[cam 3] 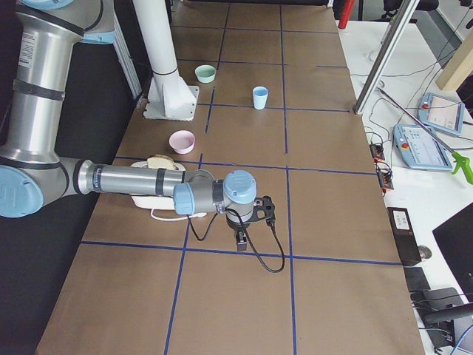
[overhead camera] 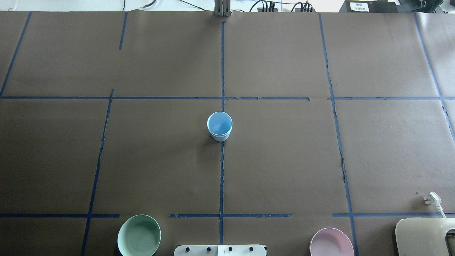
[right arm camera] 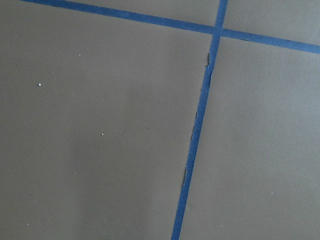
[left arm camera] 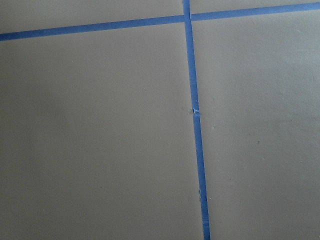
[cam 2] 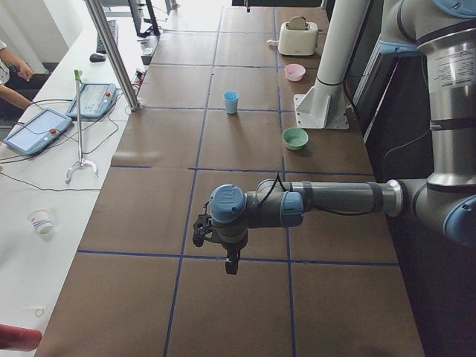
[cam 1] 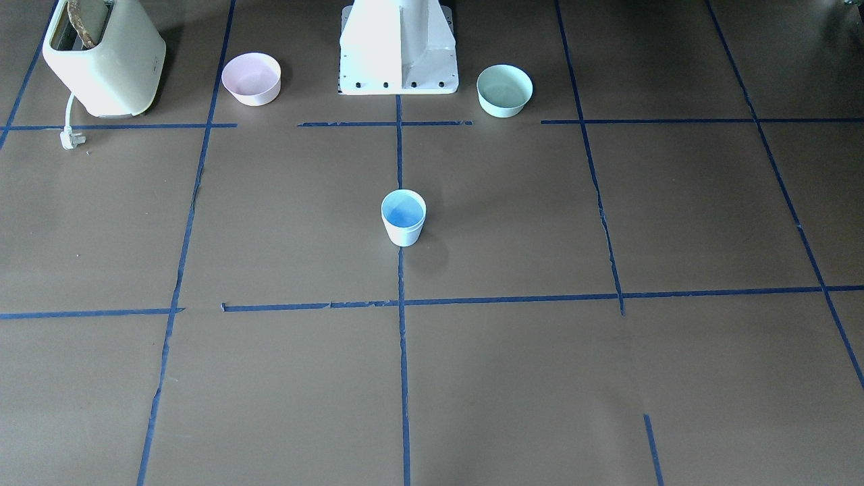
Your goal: Stack blue cups with both arms
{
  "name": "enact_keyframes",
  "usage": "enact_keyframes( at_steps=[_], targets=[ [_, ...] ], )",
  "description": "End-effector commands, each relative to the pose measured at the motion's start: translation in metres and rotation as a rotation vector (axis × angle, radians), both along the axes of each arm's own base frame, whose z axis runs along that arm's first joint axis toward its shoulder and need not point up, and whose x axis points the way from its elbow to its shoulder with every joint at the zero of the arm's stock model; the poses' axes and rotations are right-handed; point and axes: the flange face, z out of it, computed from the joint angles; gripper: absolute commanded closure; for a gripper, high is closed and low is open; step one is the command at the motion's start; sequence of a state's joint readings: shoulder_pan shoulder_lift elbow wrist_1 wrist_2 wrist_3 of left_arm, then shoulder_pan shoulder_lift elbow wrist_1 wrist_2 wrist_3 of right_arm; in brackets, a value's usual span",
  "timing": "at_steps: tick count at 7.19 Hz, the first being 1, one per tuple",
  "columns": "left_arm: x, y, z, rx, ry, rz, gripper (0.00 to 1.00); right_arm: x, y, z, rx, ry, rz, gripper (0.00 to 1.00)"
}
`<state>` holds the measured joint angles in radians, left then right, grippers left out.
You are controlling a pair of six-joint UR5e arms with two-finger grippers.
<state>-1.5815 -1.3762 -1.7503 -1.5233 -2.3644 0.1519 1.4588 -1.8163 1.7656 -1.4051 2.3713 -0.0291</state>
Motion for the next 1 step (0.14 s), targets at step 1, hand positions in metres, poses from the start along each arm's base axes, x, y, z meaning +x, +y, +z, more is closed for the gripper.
enact_keyframes(
  at_steps=[1],
  targets=[
    [0.0,0.0003,0.001,-0.003,0.0,0.0,0.0,0.0,0.0,0.0,0.0,0.0,0.0,0.0]
  ],
)
